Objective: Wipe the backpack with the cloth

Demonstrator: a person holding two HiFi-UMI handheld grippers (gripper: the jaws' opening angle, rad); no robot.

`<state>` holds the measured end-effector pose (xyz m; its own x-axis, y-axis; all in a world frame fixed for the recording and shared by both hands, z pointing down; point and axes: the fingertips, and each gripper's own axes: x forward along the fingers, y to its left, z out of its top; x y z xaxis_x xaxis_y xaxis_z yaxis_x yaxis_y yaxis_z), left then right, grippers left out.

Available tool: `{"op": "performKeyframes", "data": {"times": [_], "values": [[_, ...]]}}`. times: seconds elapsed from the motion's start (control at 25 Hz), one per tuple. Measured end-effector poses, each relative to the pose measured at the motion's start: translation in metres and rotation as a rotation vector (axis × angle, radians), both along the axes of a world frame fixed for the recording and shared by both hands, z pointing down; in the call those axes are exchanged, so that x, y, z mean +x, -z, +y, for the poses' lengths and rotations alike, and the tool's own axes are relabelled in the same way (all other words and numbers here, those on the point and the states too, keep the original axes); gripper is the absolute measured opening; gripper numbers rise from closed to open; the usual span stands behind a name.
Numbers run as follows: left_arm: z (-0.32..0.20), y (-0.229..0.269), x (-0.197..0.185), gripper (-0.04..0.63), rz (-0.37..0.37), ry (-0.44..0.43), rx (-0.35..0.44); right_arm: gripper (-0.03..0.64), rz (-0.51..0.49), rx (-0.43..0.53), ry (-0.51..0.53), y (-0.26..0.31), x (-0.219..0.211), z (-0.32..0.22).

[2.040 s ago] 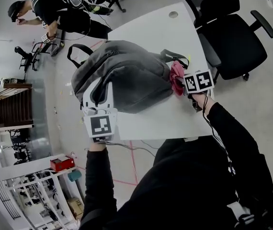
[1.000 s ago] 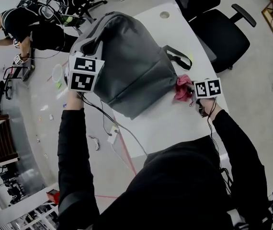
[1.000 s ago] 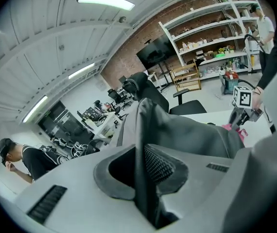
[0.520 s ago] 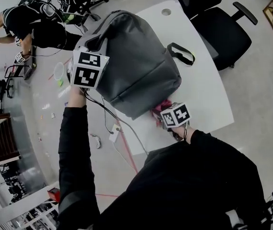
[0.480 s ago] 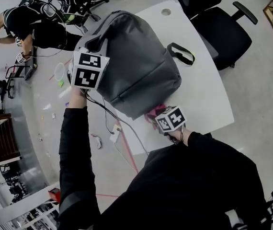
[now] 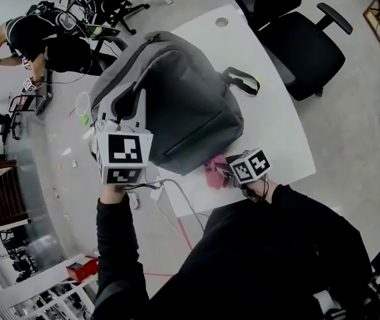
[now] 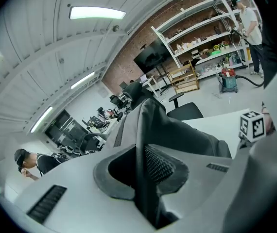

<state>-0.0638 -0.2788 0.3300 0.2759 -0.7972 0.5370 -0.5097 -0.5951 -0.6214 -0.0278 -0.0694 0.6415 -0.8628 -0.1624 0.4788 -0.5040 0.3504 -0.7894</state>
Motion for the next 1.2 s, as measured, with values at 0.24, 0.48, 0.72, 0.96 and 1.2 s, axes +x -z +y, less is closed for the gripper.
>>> {"op": "performKeyframes", "data": {"times": [0.24, 0.48, 0.72, 0.96, 1.2], "values": [[0.078, 0.007, 0.032, 0.058, 0.036, 0.064, 0.091, 0.081, 0.072, 0.049, -0.234, 0.015, 0.145, -0.068], [0.139, -0.004, 0.070, 0.063, 0.047, 0.122, 0.167, 0.081, 0.006, 0.067, -0.397, 0.033, 0.213, -0.108], [0.157, 0.000, 0.070, 0.072, 0.003, 0.209, 0.290, 0.083, 0.016, -0.001, -0.288, 0.012, 0.209, -0.096], [0.171, 0.017, 0.071, 0.227, 0.156, 0.318, 0.273, 0.254, 0.226, 0.185, -0.217, 0.011, 0.225, -0.096], [0.182, 0.017, 0.067, 0.236, 0.137, 0.364, 0.258, 0.261, 0.228, 0.254, -0.296, 0.023, 0.238, -0.113]]}}
